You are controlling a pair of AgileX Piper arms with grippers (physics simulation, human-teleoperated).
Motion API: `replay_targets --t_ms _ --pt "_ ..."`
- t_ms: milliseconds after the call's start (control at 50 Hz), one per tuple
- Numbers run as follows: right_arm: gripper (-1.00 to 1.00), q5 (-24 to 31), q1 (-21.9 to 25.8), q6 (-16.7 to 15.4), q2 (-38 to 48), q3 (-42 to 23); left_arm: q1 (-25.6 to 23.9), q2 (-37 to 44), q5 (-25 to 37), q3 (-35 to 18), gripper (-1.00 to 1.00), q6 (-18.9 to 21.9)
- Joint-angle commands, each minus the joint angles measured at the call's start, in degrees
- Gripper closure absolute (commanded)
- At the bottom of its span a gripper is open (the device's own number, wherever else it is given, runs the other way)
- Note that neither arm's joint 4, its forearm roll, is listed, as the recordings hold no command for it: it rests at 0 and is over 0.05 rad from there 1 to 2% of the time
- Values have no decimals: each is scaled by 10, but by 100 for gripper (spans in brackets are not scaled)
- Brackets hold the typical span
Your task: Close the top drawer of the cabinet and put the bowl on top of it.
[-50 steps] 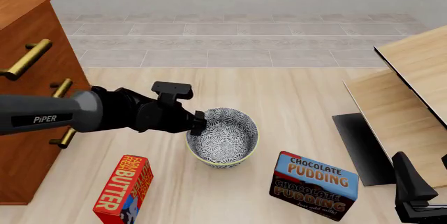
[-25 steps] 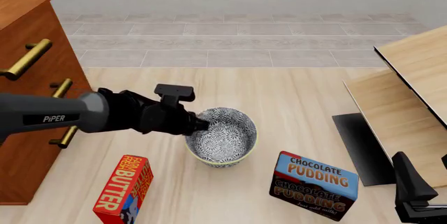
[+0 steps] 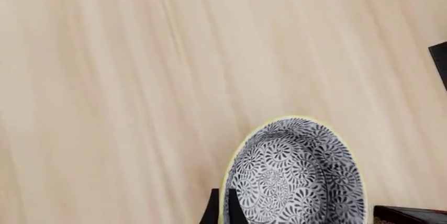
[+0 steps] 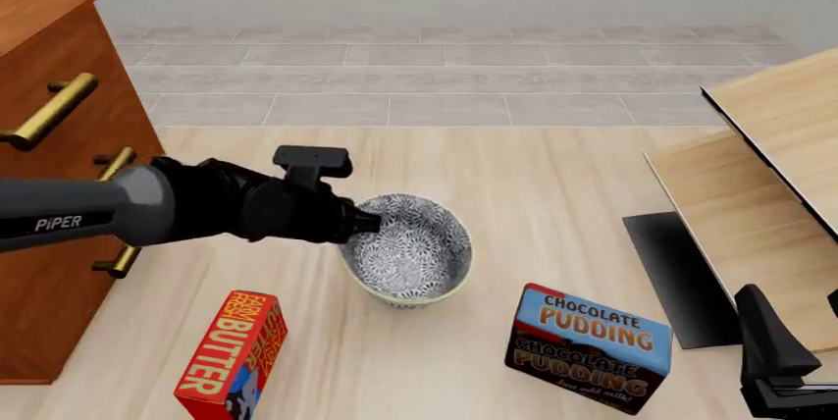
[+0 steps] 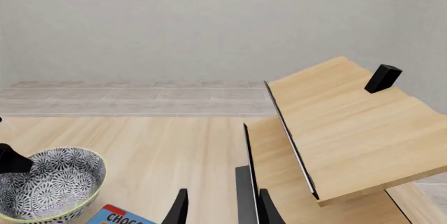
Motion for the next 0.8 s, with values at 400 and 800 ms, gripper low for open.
replay_targets --t_ms 400,800 --pt "-100 -1 0 0 0 1 13 -155 108 -17 100 -8" --pt "-100 -1 0 0 0 1 35 -243 213 -88 100 -34"
